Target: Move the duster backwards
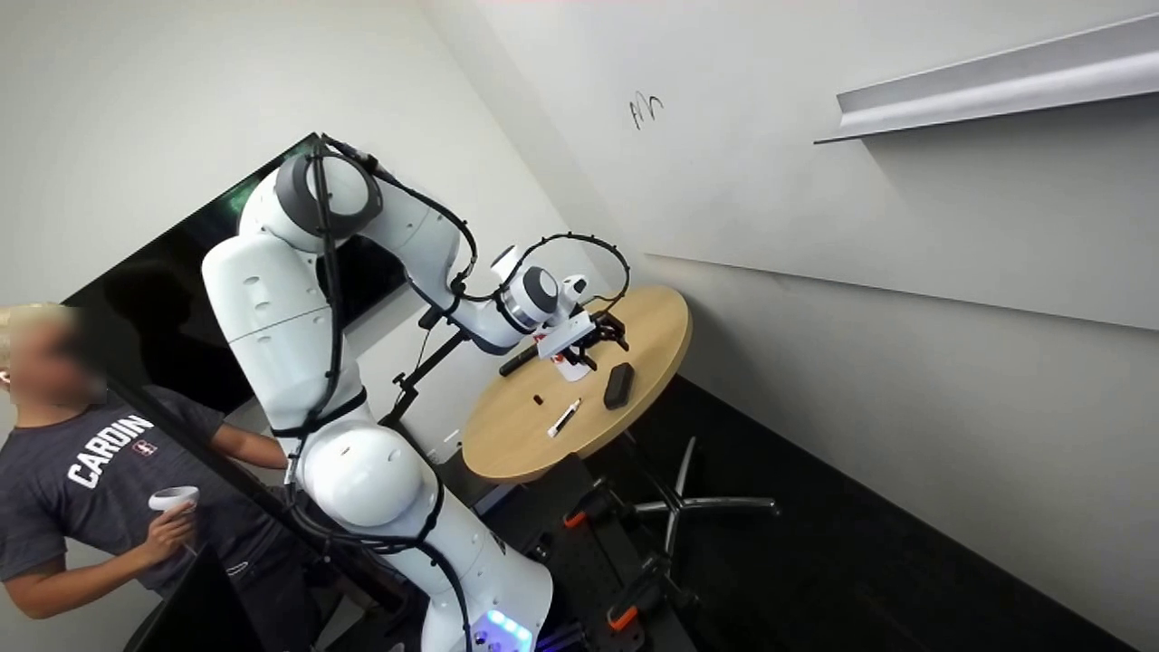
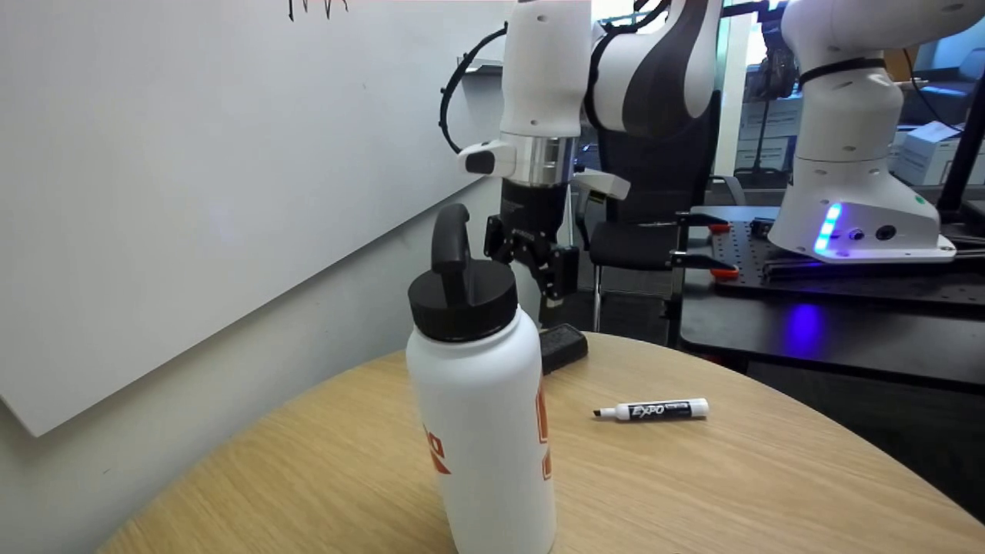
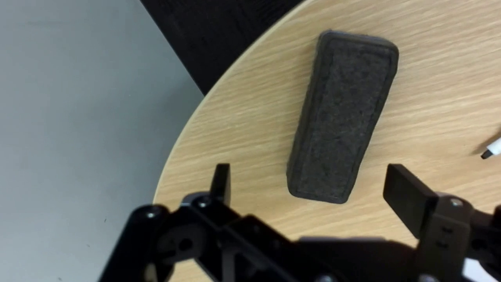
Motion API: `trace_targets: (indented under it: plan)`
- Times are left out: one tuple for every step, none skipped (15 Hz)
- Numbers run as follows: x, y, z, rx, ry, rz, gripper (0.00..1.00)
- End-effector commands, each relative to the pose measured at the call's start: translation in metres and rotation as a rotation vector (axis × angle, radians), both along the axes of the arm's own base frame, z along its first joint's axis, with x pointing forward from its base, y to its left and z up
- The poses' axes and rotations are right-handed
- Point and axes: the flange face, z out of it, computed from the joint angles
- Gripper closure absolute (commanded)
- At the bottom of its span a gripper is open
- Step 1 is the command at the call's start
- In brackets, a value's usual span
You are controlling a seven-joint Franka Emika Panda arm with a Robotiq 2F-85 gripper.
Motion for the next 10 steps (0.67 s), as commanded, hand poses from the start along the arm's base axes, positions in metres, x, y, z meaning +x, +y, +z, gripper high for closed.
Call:
trace_targets:
  plan:
    - [0.007, 0.018, -0.025, -0.007, 0.037, 0.001, 0.00]
    - [0.008, 0.020, -0.031, -0.009, 0.049, -0.002, 0.00]
    - [0.008, 0.021, -0.037, -0.009, 0.061, -0.004, 0.00]
    - [0.008, 0.021, -0.042, -0.011, 0.071, -0.009, 0.00]
    - [0.009, 0.022, -0.047, -0.008, 0.079, -0.008, 0.00]
    - [0.009, 0.022, -0.051, -0.010, 0.087, -0.016, 0.00]
    - [0.010, 0.023, -0.054, -0.012, 0.096, -0.017, 0.03]
    - [0.010, 0.024, -0.056, -0.011, 0.102, -0.017, 0.26]
    - [0.011, 0.025, -0.058, -0.012, 0.102, -0.022, 0.27]
    - [0.011, 0.026, -0.059, -0.009, 0.105, -0.024, 0.31]
